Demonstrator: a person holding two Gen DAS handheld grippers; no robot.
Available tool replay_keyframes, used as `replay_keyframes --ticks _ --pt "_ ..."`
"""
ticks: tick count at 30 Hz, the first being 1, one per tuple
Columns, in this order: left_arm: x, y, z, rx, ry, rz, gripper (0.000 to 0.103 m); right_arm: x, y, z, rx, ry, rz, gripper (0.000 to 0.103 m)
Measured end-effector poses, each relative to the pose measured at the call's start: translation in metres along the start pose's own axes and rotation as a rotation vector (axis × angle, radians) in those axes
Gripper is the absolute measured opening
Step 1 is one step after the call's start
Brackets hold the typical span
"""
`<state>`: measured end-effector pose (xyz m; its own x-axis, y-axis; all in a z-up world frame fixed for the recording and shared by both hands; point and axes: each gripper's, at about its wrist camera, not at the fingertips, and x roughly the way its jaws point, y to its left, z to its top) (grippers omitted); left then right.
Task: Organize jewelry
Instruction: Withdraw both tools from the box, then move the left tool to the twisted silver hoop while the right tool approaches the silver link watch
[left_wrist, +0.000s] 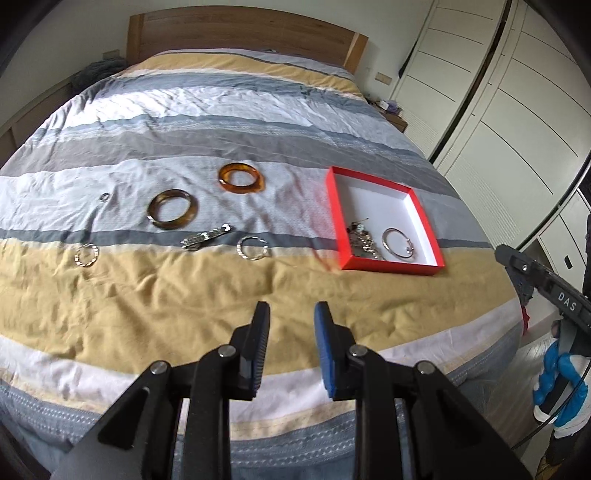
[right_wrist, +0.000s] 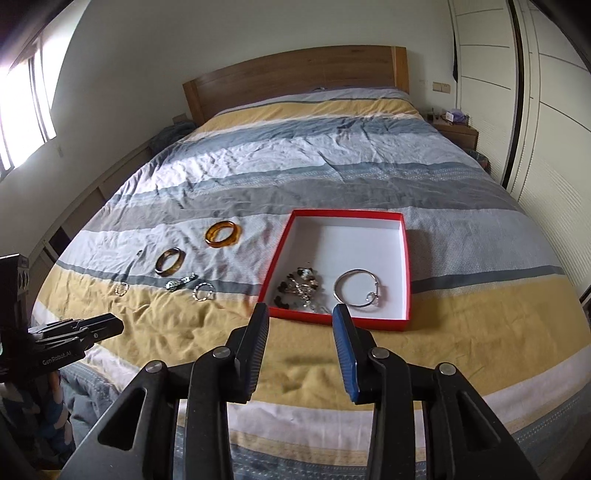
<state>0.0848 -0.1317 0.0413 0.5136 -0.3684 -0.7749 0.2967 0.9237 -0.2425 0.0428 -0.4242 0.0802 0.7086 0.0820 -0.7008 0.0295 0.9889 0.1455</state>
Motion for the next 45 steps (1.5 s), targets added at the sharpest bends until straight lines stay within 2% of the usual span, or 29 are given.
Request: replay_keyframes --ticks 10,22,30,45 --pt "-0.086 0.094 -0.039 -0.087 -0.094 0.124 0.024 -0.046 0.075 -0.009 -0.062 -0.047 0.082 0.039" --pt "-0.132 0.177 -0.071 -0.219 -0.159 0.214 0.024 -0.052 0.135 -0.01 -0.123 -0.038 0.157 0.04" --pt "-0.121 0.209 -0.073 -0.284 -0.143 0.252 0.024 -0.02 0.149 -0.009 -0.145 0.009 0.172 0.04" --pt "-0.041 0.233 -0.05 -0.305 -0.053 0.278 0.024 0.078 0.145 -0.002 -0.111 0.137 0.2 0.04"
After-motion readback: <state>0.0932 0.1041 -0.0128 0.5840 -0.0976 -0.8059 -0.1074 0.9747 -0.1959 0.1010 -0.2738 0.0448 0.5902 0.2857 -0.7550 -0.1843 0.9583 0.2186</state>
